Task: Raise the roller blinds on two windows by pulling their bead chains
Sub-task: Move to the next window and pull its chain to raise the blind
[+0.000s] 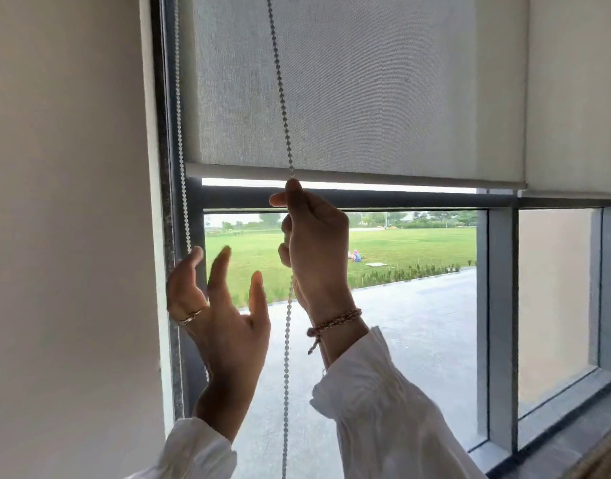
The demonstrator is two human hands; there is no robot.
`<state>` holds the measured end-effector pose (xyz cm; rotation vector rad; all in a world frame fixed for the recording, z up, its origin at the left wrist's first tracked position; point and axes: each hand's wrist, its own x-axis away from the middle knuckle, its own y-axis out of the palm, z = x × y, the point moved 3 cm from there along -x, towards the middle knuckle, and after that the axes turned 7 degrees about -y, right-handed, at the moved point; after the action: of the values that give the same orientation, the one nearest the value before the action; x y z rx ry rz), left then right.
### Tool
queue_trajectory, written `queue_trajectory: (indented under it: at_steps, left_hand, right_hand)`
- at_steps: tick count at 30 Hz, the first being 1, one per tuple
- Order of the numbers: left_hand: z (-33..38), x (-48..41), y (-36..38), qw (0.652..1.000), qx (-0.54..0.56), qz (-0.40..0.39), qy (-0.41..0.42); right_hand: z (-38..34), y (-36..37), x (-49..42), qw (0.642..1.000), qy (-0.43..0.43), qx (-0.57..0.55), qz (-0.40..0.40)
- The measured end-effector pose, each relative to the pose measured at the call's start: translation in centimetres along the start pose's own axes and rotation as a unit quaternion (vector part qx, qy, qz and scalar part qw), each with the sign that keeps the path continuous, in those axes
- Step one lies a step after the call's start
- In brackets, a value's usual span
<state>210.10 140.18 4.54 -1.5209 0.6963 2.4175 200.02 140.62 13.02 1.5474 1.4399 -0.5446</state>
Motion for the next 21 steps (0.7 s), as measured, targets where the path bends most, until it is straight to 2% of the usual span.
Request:
queue_trajectory:
  at_steps: [2, 5, 8, 11, 13, 15, 18, 19, 21]
  left_hand:
    - [-1.1, -1.2, 1.1, 0.994, -0.028, -0.030, -0.101]
    - [-2.1, -1.3, 2.7, 0.961, 0.021, -0.121, -0.249]
    - [-2.0, -1.0, 3.1, 0.937, 0.086, -0.161, -0.299]
    - [-1.3, -0.5, 2.3, 0.957, 0.108, -0.104, -0.250]
    - [-0.4, -0.1, 1.7, 0.964, 0.169, -0.071, -0.191]
    - [0.6, 0.5, 1.4, 0.967, 0.197, -0.077, -0.142]
    - [2.1, 1.2, 1.1, 0.967, 0.215, -0.101, -0.091]
    - [2.5, 1.3, 1.1, 0.967, 0.218, -0.109, -0.080]
    - [2.7, 1.6, 1.1, 0.963, 0.229, -0.123, -0.070]
  right_hand:
    - [0.0, -0.4, 0.0, 1.000, -0.004, -0.002, 0.009]
    - [0.2, -0.9, -0.2, 1.000, -0.015, 0.014, 0.019]
    - [0.7, -1.3, 0.0, 0.999, -0.022, 0.026, 0.040]
    - [0.8, -1.4, 0.3, 0.992, -0.040, 0.099, 0.070]
    - [1.1, -1.1, 0.6, 0.990, -0.003, 0.131, 0.056]
    - [1.8, -1.0, 0.9, 0.981, 0.031, 0.185, 0.038]
    - [0.9, -0.9, 1.5, 0.964, -0.053, 0.255, 0.049]
    - [0.5, -0.8, 1.5, 0.964, -0.087, 0.247, 0.047]
    - [-0.2, -0.3, 1.3, 0.976, -0.097, 0.194, 0.019]
